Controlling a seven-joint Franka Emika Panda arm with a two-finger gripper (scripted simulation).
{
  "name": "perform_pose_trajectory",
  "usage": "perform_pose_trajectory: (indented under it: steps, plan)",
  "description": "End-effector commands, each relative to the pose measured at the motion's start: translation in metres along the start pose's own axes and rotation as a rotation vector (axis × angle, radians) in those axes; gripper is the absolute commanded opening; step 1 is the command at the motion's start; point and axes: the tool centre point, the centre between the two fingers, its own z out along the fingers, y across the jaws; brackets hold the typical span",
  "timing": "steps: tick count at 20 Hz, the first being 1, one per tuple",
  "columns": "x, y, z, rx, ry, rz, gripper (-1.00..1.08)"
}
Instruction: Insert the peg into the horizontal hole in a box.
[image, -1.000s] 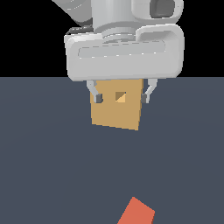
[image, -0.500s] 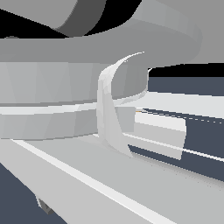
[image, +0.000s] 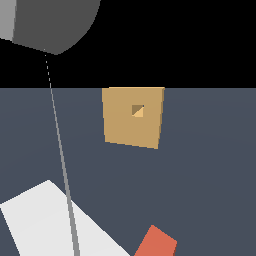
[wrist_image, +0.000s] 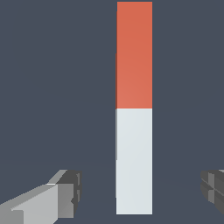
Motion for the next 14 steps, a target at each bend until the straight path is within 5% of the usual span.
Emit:
perform_pose_trajectory:
  steps: [1, 14]
  plan:
    - [0.001, 0.000, 0.000, 0.000, 0.000, -0.001, 1.00]
    - [0.000, -0.001, 0.049, -0.001, 0.002, 0.003, 1.00]
